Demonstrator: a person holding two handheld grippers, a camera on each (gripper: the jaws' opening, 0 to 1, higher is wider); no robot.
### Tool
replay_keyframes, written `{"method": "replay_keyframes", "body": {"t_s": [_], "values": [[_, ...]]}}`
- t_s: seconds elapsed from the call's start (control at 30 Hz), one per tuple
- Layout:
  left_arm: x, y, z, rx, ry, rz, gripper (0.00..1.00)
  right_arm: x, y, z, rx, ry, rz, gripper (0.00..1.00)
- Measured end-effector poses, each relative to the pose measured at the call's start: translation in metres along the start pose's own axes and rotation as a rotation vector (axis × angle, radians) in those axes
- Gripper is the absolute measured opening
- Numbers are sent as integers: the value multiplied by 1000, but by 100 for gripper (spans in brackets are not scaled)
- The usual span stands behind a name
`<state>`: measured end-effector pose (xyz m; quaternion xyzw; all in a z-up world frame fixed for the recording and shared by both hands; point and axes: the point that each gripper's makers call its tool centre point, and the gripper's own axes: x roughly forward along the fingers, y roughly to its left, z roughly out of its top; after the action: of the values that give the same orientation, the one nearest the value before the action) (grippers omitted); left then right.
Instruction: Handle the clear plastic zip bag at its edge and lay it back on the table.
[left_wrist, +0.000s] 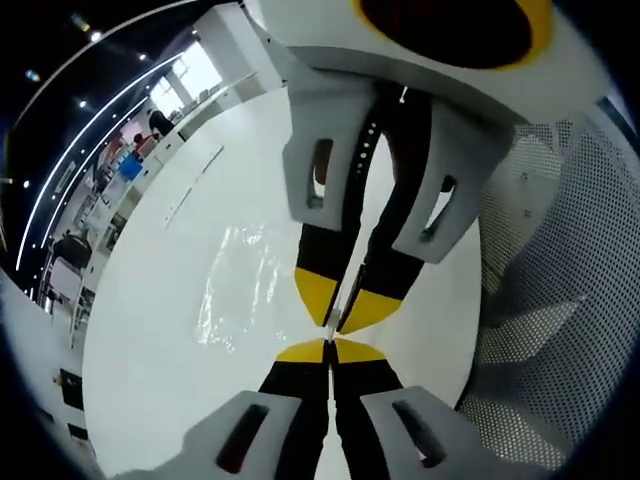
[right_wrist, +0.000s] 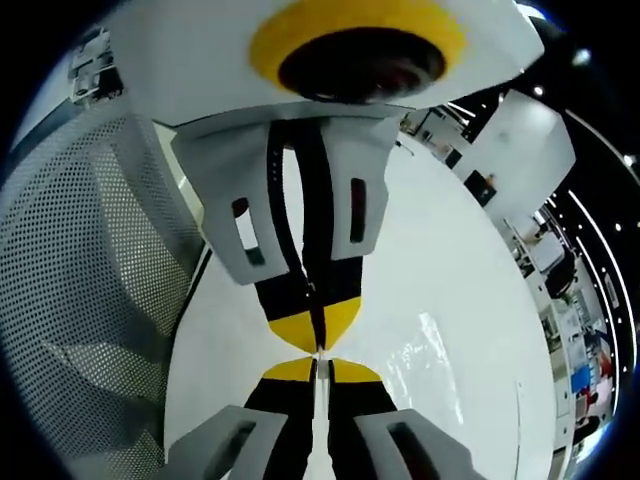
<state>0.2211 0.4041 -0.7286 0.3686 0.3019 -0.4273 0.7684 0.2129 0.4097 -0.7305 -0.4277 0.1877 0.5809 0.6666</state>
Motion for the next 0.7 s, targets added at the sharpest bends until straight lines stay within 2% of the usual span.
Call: {"method": "replay_keyframes", "body": {"t_s": [0.7], "values": [[-3, 1, -10, -24, 22, 5, 0, -5, 0, -12, 31, 32, 6, 0]]}}
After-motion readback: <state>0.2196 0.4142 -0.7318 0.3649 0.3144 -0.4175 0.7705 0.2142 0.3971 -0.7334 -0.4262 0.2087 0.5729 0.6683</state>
